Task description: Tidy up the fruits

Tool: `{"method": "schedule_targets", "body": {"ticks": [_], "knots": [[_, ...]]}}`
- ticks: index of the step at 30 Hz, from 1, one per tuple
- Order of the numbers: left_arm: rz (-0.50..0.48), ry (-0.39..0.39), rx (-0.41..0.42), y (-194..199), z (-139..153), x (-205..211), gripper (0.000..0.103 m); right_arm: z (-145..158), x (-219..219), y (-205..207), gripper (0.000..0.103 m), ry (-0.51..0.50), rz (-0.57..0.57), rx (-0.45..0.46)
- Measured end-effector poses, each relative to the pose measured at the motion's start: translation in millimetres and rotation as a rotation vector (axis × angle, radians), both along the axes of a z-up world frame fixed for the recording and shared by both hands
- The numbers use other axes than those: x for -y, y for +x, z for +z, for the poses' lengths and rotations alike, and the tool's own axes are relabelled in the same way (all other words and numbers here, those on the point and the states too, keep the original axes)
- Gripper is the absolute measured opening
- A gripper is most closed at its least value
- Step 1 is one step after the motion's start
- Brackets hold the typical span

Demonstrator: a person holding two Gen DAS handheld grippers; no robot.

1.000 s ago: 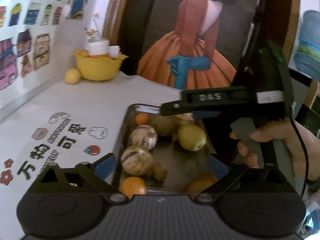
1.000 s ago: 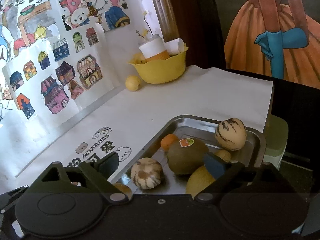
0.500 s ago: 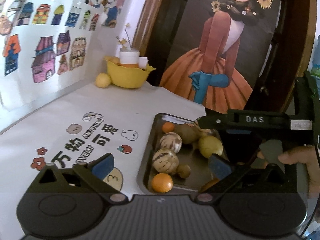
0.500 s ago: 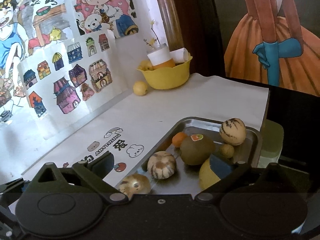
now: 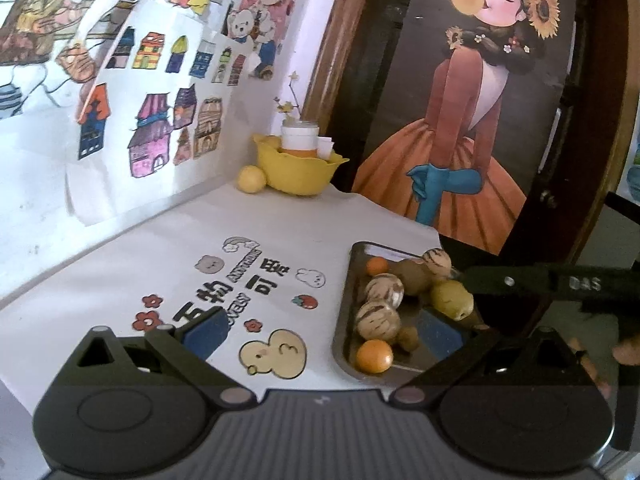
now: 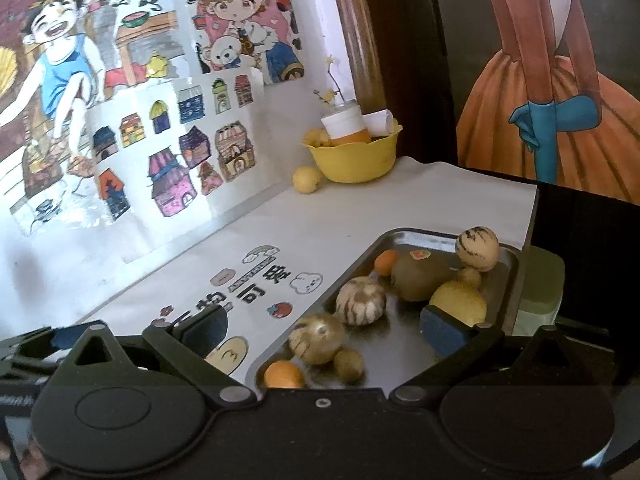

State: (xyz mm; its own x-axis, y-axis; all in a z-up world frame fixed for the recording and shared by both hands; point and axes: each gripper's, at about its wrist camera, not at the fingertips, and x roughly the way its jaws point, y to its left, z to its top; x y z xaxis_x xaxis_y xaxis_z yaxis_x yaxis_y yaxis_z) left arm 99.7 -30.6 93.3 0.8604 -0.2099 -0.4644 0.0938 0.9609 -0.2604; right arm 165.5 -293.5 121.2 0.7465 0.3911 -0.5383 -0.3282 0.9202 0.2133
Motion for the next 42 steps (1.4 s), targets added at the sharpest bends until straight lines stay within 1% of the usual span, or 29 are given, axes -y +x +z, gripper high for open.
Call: {"method": "schedule_targets", "body": {"ticks": [6, 12, 16, 23, 29, 37, 42], "knots": [[0.01, 0.01, 0.001, -11, -5, -11, 0.102, 2, -16, -37, 0.102, -0.051, -0.005, 0.031], [0.028, 0.006, -0.008, -20, -13, -24, 0.102, -6, -29, -69, 0.102, -0.03, -0.047, 0.054], [0.036, 0.02, 0.0, -29, -16, -32, 0.102, -11, -33, -86, 0.102, -0.018, -0.084, 0.07], [0.036, 0.028, 0.0, -47, -24, -48, 0.102, -24, -46, -114, 0.102, -0.06, -0.157, 0.125], [0.039, 0.062, 0.019, -62, -27, -54, 0.103, -33, -56, -133, 0.102, -0.057, -0.19, 0.15], [0.053, 0.052, 0.048, -79, -37, -57, 0.103, -42, -68, -154, 0.102, -0.107, -0.189, 0.222], [0.075, 0.046, 0.051, -85, -43, -59, 0.103, -44, -70, -168, 0.102, -0.124, -0.199, 0.29]]}}
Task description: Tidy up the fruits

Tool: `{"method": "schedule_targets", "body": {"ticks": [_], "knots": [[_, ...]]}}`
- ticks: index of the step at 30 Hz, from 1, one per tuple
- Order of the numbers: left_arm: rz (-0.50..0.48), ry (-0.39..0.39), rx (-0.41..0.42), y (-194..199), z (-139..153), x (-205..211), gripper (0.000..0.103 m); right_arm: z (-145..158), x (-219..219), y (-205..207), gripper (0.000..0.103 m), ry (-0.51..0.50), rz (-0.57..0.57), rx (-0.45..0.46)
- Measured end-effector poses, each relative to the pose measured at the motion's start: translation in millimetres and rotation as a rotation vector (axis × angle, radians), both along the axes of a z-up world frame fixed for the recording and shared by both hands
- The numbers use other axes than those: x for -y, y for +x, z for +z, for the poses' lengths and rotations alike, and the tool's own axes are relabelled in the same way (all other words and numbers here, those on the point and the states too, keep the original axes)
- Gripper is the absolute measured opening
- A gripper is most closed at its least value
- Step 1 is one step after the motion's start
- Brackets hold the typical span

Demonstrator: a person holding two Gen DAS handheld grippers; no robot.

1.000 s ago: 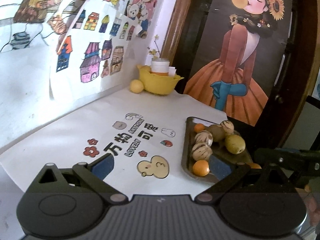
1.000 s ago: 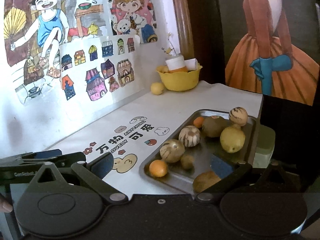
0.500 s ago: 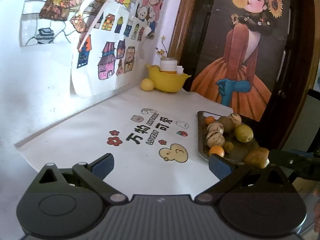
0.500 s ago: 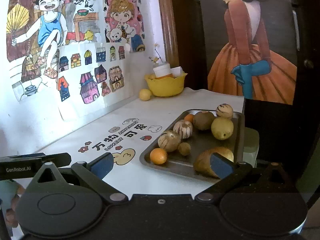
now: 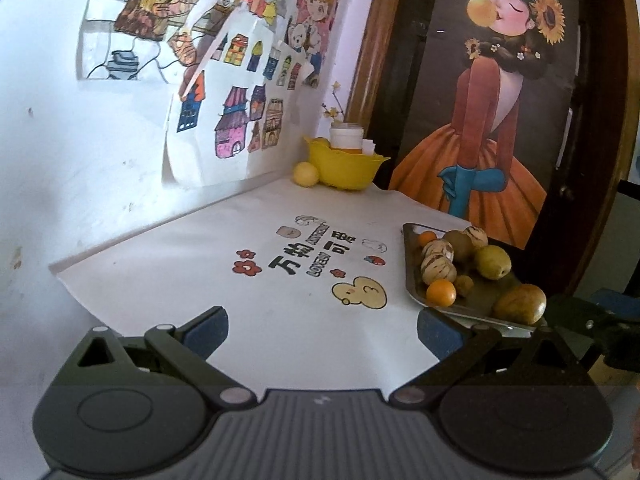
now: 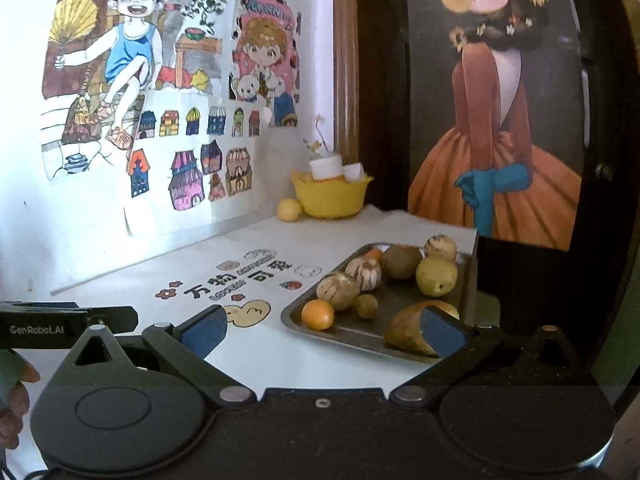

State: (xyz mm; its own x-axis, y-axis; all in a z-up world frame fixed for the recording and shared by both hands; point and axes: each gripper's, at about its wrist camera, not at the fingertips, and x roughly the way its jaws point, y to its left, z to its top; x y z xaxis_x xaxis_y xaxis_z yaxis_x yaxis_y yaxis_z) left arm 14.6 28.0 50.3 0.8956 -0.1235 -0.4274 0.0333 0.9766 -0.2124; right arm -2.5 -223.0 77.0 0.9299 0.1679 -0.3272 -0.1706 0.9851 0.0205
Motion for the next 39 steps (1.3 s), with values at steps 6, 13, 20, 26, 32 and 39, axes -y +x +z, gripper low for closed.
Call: {"method": "schedule_targets", "body": {"ticks": [6, 13, 20, 26, 32, 39], "knots": [[-0.002, 0.021, 0.018, -8, -3, 3, 0.103, -8, 3, -13, 0.102, 0.039, -0.015, 0.03], [0.003, 0.032, 0.019, -11, -9, 8, 0.103, -18, 10, -22, 0.102, 0.046, -0.039, 0.045], [0.009, 0.063, 0.02, -15, -18, 11, 0.103, -30, 13, -23, 0.102, 0.044, -0.058, 0.049], [0.0, 0.072, 0.02, -16, -22, 11, 0.103, -41, 10, -18, 0.102, 0.031, -0.05, 0.022], [0.011, 0.073, 0.016, -16, -26, 8, 0.103, -48, 9, -14, 0.102, 0.034, -0.05, -0.004], [0.012, 0.088, 0.016, -16, -29, 7, 0.103, -50, 8, -12, 0.102, 0.034, -0.053, -0.009]]}}
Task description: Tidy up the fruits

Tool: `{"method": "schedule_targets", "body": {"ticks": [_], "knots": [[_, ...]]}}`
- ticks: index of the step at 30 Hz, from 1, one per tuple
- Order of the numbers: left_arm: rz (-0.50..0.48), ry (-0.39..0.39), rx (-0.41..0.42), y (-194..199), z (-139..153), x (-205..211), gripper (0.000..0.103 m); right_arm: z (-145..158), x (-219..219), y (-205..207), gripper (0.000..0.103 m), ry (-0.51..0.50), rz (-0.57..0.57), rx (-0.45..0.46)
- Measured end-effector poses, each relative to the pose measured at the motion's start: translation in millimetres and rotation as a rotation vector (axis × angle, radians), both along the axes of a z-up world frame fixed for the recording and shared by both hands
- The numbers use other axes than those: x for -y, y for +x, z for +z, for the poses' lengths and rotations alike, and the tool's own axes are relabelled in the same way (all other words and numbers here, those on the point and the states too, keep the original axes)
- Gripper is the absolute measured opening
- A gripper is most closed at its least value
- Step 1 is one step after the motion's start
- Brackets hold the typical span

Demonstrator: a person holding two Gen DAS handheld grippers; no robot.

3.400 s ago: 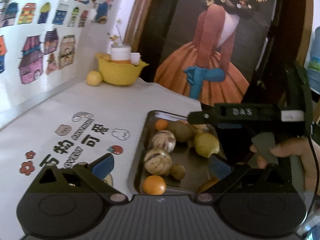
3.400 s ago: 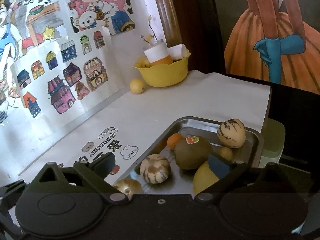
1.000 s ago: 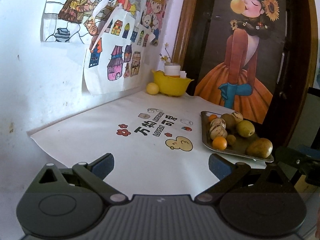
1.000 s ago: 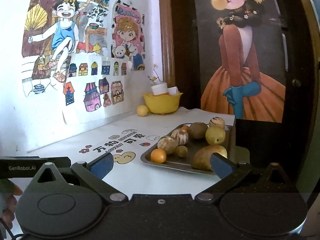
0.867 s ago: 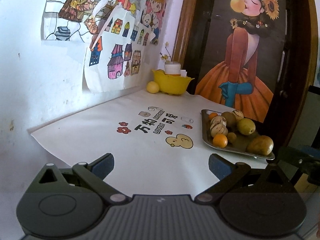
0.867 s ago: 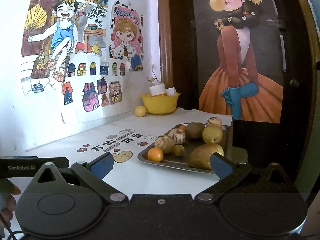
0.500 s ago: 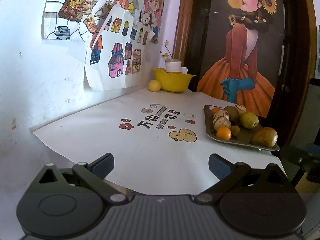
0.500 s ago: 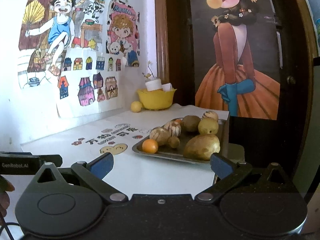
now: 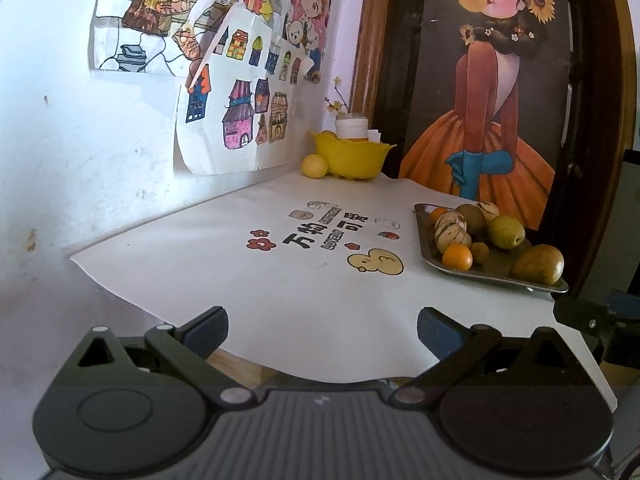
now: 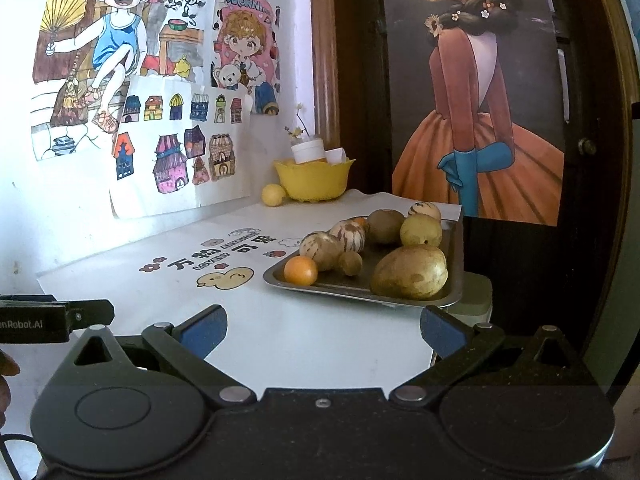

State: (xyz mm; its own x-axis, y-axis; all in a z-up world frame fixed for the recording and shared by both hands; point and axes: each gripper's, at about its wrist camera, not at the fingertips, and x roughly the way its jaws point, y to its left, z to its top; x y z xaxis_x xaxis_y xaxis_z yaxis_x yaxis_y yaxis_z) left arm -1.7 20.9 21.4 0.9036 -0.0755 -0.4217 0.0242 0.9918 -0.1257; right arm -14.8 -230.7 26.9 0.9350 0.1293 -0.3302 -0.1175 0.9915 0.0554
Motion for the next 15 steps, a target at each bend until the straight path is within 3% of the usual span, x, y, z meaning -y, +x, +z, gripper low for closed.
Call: {"method": "schedule_targets", "body": {"ticks": [15], "knots": [[0.0, 0.004, -0.01, 1.9, -2.8, 1.4, 0.103, -4.6, -2.9, 3.2, 0.102, 0.0, 0.012, -0.02]]}}
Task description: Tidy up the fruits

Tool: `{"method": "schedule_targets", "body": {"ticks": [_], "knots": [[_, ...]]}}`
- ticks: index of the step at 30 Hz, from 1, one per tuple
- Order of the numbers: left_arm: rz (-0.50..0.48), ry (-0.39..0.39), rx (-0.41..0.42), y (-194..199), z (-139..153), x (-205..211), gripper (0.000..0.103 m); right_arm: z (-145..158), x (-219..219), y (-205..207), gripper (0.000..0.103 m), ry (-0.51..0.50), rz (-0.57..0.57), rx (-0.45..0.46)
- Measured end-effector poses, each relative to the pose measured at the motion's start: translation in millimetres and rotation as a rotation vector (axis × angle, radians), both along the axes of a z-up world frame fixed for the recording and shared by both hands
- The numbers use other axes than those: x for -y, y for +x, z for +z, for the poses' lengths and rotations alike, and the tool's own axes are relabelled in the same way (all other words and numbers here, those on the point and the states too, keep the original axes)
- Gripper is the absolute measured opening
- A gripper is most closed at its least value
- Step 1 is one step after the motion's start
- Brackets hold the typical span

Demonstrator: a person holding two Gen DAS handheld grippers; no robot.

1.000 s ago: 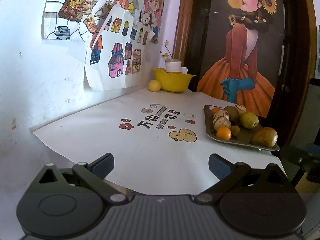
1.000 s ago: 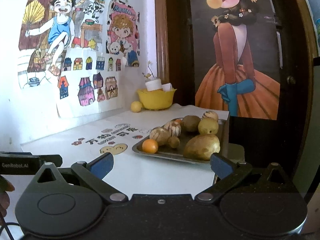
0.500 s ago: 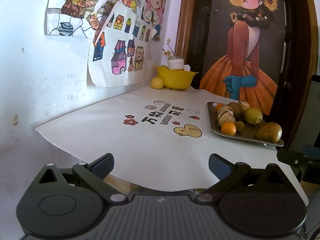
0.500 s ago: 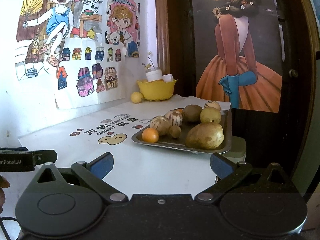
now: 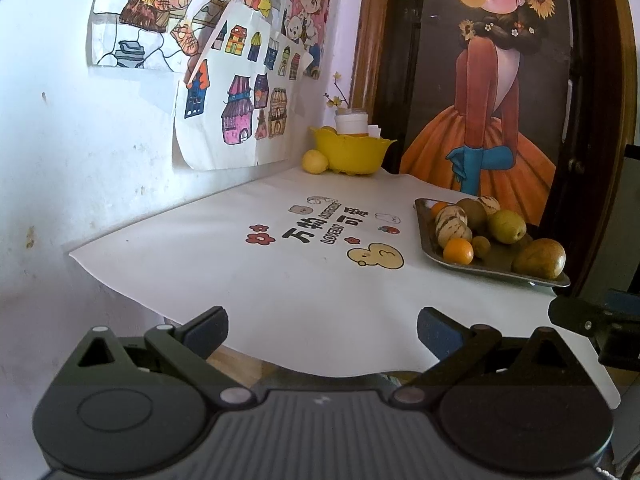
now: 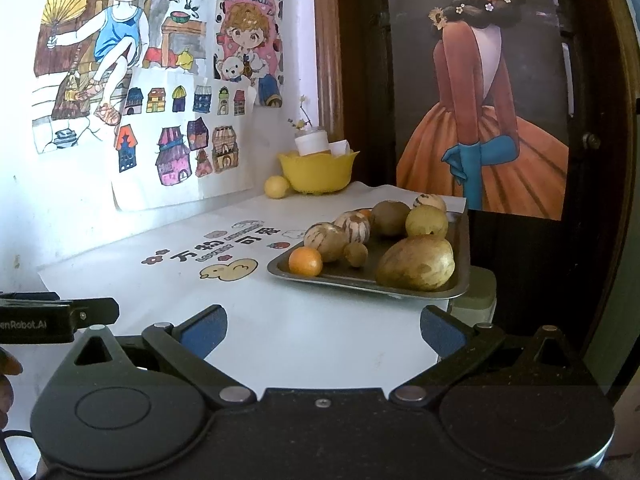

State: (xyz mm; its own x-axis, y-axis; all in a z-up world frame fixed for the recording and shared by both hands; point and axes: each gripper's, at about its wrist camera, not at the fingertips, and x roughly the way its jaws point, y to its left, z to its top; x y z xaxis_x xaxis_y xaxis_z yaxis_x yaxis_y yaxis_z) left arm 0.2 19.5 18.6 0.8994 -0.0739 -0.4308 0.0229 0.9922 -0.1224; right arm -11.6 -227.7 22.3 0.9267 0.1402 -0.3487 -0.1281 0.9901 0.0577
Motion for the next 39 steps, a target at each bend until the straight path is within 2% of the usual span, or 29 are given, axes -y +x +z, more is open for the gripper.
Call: {"method": "schedule_targets", "body": {"ticks": [39], "knots": [[0.009, -0.002, 0.002, -1.5, 0.0, -3.1, 0.103, -2.7, -4.2, -1.1, 0.102, -0.011, 0.02, -0.012]]}}
